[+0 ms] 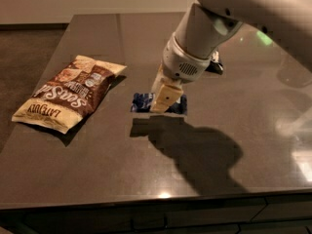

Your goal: Move rxbar blueberry near brown chip bag

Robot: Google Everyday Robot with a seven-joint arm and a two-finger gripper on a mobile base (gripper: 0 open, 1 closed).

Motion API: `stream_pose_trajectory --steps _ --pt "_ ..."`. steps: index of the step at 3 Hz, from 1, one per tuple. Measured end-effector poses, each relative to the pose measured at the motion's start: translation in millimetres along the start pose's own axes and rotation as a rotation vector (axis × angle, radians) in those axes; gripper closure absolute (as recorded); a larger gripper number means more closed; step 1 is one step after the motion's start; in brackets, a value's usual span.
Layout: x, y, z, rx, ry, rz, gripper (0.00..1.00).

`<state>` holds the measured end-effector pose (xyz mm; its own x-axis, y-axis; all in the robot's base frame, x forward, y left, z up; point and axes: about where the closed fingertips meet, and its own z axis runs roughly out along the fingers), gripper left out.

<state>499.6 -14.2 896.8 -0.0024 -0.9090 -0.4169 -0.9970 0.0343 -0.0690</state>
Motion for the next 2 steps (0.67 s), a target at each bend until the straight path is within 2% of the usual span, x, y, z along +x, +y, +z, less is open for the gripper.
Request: stream_pose_trajectory --steps 2 --pt "-81 -19 29 -0.006 -0.091 -0.048 1.0"
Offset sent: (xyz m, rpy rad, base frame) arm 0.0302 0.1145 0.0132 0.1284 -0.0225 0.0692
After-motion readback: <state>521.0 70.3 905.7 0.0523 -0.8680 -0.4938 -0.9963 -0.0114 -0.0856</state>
